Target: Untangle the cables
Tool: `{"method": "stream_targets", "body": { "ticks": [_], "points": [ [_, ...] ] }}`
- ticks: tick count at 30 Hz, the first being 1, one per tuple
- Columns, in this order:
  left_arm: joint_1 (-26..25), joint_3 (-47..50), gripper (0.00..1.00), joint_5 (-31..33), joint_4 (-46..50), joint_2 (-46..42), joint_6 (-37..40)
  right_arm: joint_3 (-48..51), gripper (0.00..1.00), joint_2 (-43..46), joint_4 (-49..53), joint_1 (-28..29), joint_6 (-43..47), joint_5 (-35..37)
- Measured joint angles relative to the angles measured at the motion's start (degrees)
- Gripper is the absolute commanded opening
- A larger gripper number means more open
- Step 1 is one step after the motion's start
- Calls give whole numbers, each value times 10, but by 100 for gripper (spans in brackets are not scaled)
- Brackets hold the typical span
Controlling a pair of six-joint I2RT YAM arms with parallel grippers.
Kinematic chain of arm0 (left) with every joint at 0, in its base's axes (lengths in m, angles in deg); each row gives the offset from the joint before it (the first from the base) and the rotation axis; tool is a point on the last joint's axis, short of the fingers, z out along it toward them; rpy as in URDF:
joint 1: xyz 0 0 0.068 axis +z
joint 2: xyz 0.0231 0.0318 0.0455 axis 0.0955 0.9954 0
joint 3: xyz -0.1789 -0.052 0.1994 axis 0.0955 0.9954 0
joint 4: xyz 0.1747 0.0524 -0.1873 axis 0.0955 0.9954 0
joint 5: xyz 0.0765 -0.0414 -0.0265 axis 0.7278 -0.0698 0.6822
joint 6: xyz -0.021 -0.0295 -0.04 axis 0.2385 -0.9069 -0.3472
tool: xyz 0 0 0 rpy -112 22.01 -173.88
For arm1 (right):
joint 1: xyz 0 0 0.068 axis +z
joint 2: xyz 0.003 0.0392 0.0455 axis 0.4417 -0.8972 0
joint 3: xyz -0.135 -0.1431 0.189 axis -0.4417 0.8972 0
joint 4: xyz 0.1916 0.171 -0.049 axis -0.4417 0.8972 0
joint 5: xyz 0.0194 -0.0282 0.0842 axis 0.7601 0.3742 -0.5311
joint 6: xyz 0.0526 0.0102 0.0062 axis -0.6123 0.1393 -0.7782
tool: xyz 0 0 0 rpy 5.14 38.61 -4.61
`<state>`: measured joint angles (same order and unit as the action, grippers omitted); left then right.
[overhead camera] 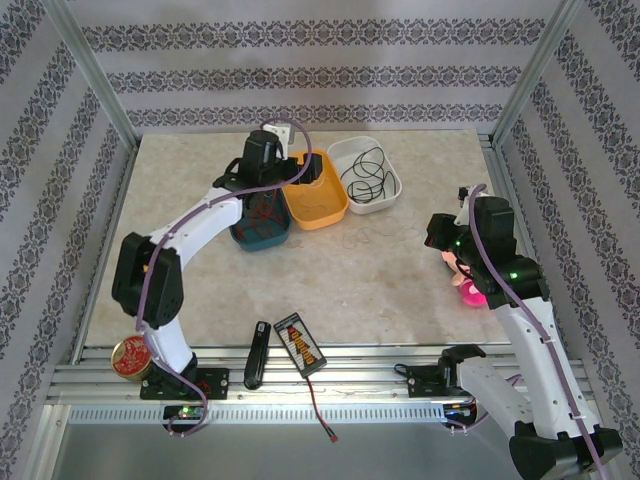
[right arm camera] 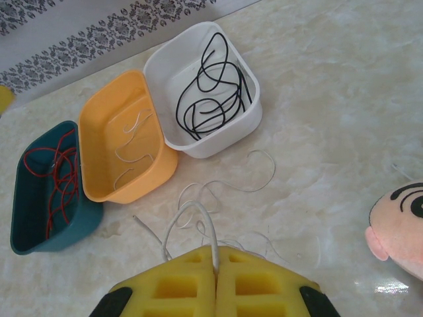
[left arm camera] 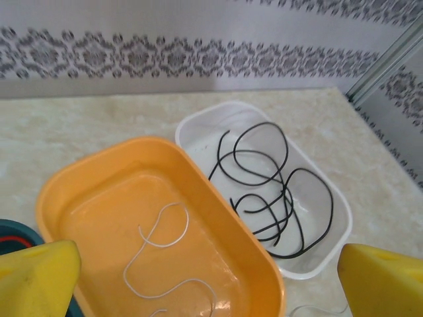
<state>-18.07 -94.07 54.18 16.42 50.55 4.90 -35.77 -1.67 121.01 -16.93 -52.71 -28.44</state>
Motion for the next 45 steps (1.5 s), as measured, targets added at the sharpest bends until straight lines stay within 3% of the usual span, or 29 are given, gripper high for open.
{"method": "stream_targets", "body": {
  "ticks": [12, 26, 37, 45],
  "points": [
    [0, 221, 99, 62, -25, -215, 2, 0, 0, 0, 0, 6, 0, 2],
    [0, 426, 99, 134, 11, -457, -20, 0, 0, -21, -4, 38, 0, 18],
    [0, 509, 99, 223, 68, -558, -74, -42, 0, -67, -13, 106, 1, 47],
    [0, 525, 100, 238, 70, -575, -98, -119, 0, -142, -35, 146, 21, 56]
  ]
}}
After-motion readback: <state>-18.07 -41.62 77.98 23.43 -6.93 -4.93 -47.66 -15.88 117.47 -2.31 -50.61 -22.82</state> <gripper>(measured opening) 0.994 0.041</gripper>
